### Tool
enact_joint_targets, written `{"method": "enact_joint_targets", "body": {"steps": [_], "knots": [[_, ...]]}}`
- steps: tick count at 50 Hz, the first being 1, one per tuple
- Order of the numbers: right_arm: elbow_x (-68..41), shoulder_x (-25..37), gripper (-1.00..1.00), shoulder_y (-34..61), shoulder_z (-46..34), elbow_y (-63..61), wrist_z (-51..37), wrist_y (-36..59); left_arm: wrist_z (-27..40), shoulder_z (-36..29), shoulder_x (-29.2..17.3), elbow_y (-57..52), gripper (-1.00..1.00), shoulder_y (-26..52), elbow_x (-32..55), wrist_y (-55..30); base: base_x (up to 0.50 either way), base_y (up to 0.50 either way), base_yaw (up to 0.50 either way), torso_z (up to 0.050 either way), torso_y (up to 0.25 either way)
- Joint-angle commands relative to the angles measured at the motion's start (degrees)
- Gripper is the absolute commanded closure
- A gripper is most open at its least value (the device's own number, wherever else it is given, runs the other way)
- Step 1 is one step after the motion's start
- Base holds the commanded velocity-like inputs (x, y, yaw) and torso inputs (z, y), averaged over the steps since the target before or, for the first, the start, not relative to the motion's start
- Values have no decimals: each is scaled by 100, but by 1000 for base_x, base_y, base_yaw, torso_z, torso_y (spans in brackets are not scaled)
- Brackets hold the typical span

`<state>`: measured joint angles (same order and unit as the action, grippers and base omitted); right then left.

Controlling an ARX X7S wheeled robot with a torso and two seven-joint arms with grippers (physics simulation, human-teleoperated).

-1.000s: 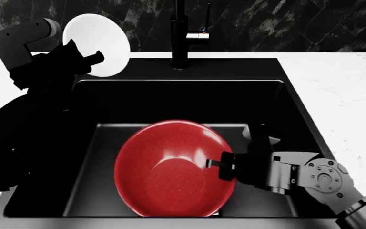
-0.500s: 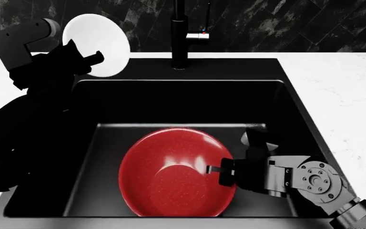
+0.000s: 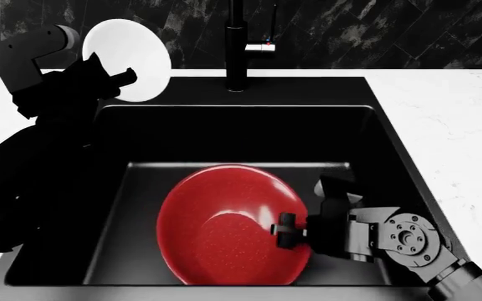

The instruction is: Stack the bowls in the sink.

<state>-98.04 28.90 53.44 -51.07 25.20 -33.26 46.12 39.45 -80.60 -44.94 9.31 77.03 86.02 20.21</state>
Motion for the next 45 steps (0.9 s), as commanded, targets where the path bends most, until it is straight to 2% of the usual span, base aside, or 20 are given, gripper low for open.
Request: {"method": "enact_joint_targets", "body": {"steps": [1, 32, 35, 45], "knots": [[-34, 53, -100, -43, -72, -132, -70, 70, -25, 71, 11, 0, 100, 25, -87, 1, 0, 0, 0, 0, 0], [-741, 762, -100, 352, 513, -1791, -1158, 108, -60, 69, 67, -28, 100, 48, -153, -144, 0, 0, 0, 0, 0], [-817, 870, -100, 364, 587, -2027, -1294, 85, -141, -42, 110, -56, 100, 99, -185, -352, 0, 0, 0, 0, 0], [-619, 1326, -100, 714, 954, -3012, -1553, -72, -1013, -321, 231, -135, 100, 548, 410, -1612, 0, 0, 0, 0, 0]]}}
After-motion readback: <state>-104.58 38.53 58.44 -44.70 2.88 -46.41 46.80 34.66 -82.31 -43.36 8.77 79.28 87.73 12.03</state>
